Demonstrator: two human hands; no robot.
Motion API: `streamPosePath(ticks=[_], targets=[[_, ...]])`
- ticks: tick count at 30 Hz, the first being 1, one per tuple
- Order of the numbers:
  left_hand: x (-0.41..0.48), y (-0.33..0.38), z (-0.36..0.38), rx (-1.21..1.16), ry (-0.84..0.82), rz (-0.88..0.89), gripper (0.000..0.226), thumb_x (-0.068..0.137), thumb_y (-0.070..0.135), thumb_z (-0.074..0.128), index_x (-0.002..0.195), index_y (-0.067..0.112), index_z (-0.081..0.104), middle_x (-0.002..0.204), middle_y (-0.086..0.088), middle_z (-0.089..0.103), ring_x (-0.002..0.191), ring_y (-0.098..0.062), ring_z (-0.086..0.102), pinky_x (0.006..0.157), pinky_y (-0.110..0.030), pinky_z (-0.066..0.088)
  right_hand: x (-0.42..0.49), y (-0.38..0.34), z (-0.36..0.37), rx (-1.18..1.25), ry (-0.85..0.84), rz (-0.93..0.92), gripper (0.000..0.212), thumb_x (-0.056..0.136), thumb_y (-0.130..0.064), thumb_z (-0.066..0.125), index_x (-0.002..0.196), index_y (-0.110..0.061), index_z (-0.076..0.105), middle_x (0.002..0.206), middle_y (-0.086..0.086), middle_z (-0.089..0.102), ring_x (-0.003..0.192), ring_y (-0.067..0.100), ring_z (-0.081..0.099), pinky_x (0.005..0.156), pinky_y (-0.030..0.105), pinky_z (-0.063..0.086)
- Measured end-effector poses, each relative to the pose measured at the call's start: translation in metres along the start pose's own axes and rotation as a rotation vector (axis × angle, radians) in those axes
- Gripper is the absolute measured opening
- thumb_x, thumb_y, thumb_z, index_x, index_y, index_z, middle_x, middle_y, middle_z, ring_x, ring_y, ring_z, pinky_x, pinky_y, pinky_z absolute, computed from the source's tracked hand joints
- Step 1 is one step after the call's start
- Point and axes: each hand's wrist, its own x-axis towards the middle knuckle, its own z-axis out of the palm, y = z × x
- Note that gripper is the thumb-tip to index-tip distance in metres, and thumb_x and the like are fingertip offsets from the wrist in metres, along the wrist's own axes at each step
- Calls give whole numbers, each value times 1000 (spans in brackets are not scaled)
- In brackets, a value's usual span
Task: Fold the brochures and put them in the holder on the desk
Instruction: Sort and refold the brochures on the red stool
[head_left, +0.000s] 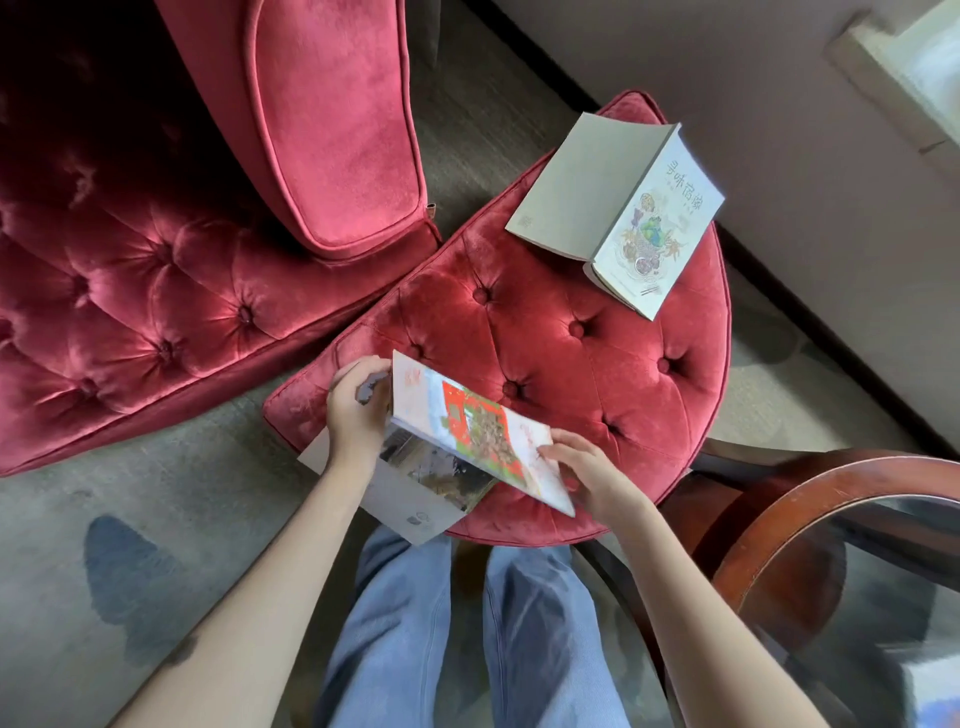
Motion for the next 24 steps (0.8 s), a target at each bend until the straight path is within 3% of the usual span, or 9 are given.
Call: streamPosePath(ticks=[2,4,8,11,14,17,20,22,24], targets=[[3,3,2,-39,-42,35,22,80,-11,53,96,-2,65,105,-6,58,97,-13,59,86,-23,46,0,11,-1,12,-71,89,22,86,-15,61,106,-19,55,91,3,67,84,19,62,73,32,49],[4,3,5,-14,-67,84,23,79,-13,56,98,-4,66,101,-2,57,90,3,60,81,-12,45,0,20,0,49,-128,126,18,88,-17,60,104,-18,52,99,6,64,94,24,59,81,39,47],[1,4,12,31,-138,74,24,84,-7,56,96,10,67,112,-11,60,94,-5,59,79,-5,43,2,32,3,136,-70,63,20,86,-5,59,101,-16,51,102,8,65,89,20,64,70,32,51],[3,6,12,90,-226,68,25,89,1,52,108,11,64,113,-4,65,102,-10,60,86,-11,44,5,35,1,146,22,9,31,84,5,58,111,-9,50,108,11,63,93,22,62,77,32,52],[6,8,13,67,-256,10,31,94,3,43,122,10,53,102,1,64,92,-3,60,73,-1,44,8,33,-5,131,79,-47,31,85,6,55,113,-7,53,103,7,64,89,18,61,74,28,50],[8,8,16,-7,-259,-85,28,96,5,39,121,1,53,103,-10,63,89,-15,60,70,-7,49,7,30,-10,38,117,-109,22,86,0,58,107,-7,61,95,4,65,81,13,59,67,19,47],[7,9,16,50,-268,-61,23,94,7,48,114,3,59,107,-13,64,94,-16,58,85,-21,47,8,28,-13,-33,192,-237,15,87,-8,62,101,-9,65,90,-1,66,72,4,58,57,8,47],[6,10,17,51,-277,-75,23,92,5,50,113,4,60,111,-14,63,100,-16,58,93,-29,45,9,25,-16,-25,198,-290,21,89,-10,59,109,-5,64,102,1,67,86,7,63,72,13,51],[4,11,20,7,-264,-91,24,92,1,47,114,2,58,114,-15,62,104,-17,57,97,-30,43,8,21,-19,11,196,-308,25,91,-11,56,115,-5,61,110,4,66,97,15,63,86,28,51]])
